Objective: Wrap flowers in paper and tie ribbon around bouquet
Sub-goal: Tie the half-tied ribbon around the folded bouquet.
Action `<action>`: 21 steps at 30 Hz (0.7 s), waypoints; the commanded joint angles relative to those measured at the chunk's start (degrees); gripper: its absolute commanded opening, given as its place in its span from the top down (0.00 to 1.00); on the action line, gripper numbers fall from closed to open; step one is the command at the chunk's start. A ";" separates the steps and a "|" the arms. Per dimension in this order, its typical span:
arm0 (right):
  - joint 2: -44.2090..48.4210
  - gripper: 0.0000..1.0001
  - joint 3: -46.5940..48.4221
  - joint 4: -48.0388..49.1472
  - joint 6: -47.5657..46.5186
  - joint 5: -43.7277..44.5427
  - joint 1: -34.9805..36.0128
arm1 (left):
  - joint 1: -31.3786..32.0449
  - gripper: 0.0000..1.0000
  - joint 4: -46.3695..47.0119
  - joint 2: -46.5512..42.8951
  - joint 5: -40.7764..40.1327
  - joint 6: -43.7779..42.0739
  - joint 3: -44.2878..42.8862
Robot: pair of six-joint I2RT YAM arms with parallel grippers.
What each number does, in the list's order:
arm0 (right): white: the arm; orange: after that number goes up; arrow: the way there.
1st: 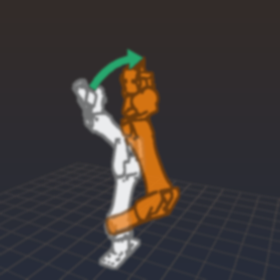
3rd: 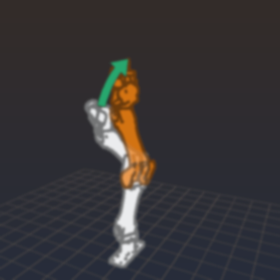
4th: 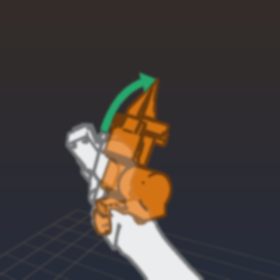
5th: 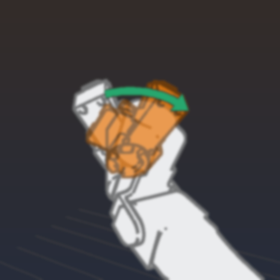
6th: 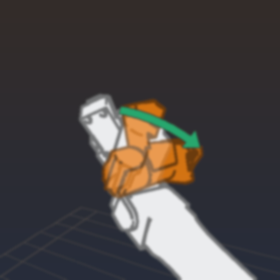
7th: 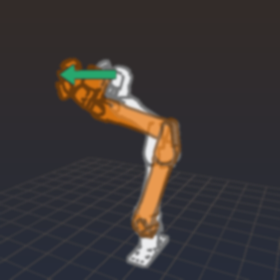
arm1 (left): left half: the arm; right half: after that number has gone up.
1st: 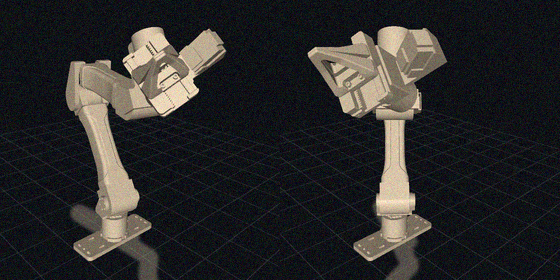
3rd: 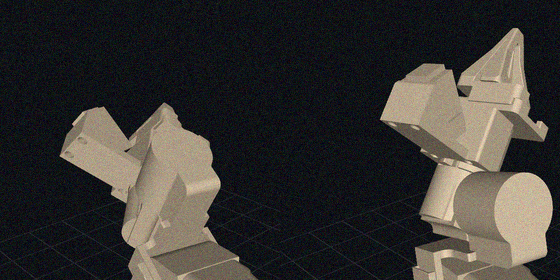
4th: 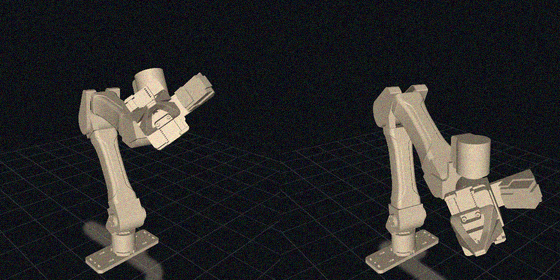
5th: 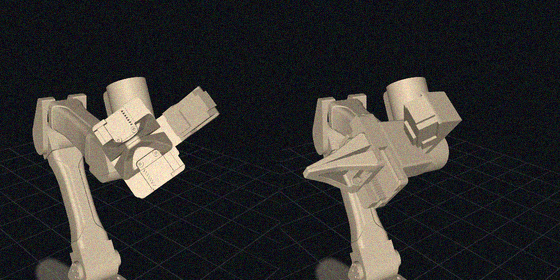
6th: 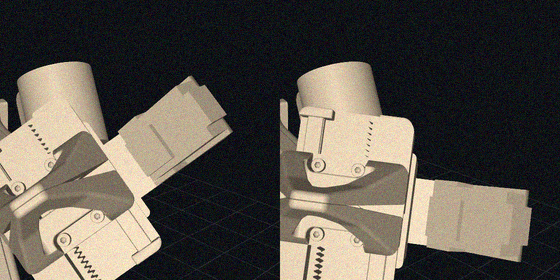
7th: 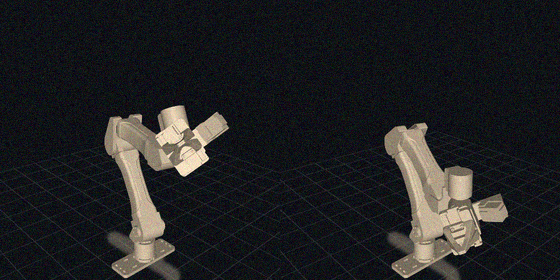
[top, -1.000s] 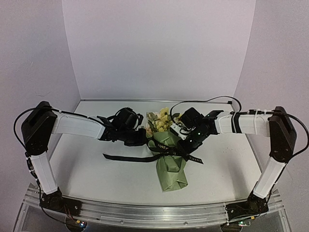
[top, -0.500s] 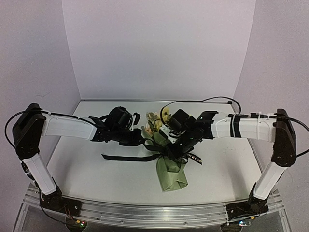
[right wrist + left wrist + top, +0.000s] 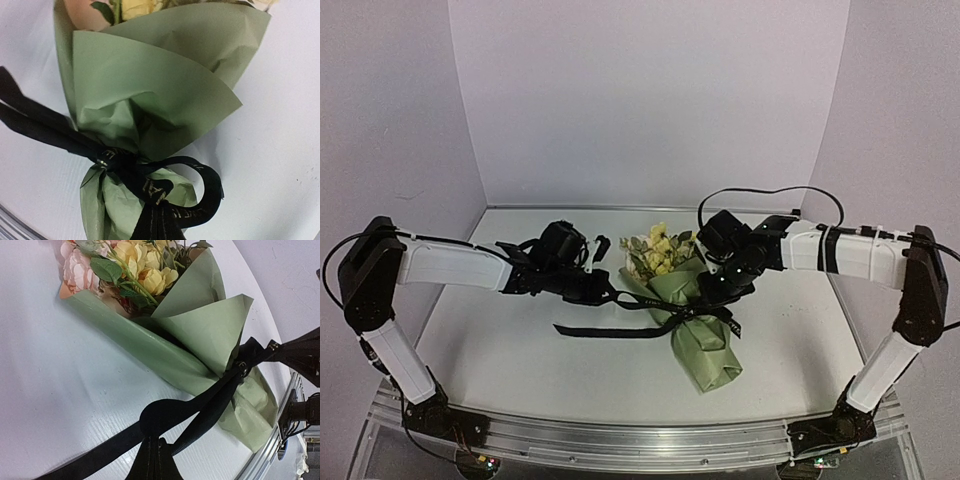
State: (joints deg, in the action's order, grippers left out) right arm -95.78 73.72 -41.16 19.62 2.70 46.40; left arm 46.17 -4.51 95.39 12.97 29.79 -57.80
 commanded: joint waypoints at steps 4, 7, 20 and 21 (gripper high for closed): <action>1.76 1.00 -5.69 -1.46 3.74 2.34 -4.30 | -0.24 1.00 -0.68 3.35 3.05 -1.27 -2.10; 0.70 1.00 -7.51 -0.74 5.38 0.66 -4.80 | -0.28 1.00 -0.38 4.70 4.61 -1.14 -3.23; -1.99 1.00 -17.39 11.11 4.50 -5.96 -3.86 | -0.21 1.00 0.20 8.32 8.38 -1.49 -7.53; -1.96 1.00 -17.99 11.90 5.14 -5.78 -3.86 | -0.21 1.00 0.21 8.48 8.57 -1.49 -7.70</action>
State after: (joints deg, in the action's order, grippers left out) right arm -97.51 58.31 -33.41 24.96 -2.93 42.25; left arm 46.17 -4.46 102.80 19.64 29.57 -62.60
